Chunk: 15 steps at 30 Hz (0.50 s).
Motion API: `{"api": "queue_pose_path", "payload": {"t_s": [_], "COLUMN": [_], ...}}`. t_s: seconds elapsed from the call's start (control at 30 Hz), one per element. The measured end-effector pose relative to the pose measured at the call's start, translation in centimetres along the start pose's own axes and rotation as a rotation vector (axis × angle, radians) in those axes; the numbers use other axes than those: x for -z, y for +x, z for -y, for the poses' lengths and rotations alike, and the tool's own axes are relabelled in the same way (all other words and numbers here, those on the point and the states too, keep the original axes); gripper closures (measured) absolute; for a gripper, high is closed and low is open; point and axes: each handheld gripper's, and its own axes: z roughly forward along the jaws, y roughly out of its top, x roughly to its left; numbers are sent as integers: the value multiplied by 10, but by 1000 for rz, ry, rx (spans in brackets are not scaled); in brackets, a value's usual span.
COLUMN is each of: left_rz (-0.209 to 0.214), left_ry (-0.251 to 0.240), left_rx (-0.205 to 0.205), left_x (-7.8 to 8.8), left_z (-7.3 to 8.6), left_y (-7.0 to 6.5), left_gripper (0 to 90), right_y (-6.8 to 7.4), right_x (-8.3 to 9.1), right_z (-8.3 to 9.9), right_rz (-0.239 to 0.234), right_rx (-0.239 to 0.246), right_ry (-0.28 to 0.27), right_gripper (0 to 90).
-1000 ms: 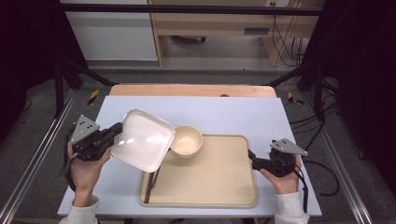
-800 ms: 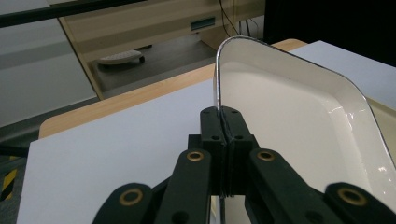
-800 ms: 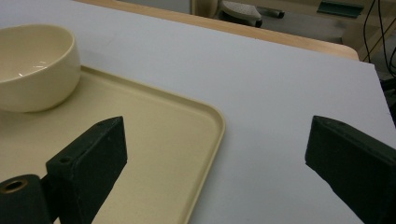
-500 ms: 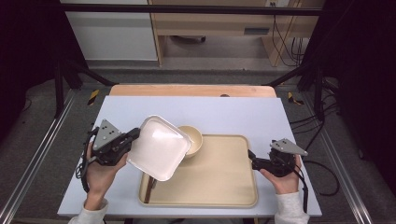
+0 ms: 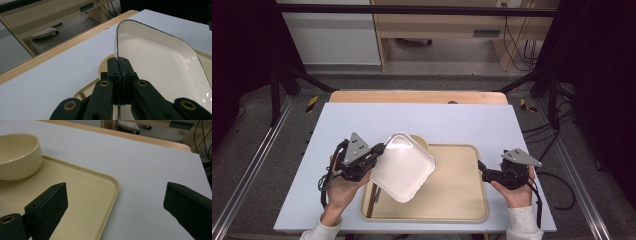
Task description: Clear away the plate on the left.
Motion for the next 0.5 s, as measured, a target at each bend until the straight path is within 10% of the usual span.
{"api": "queue_pose_path", "payload": {"t_s": [0.5], "left_rz": [67], "left_ry": [55], "left_rx": [-44], "left_x": [-30], "left_z": [-6], "left_y": [-32], "left_gripper": [890], "right_y": [-3], "right_x": [3], "right_z": [-1], "right_rz": [7], "right_rx": [-17], "right_ry": [-11], "right_gripper": [59]}}
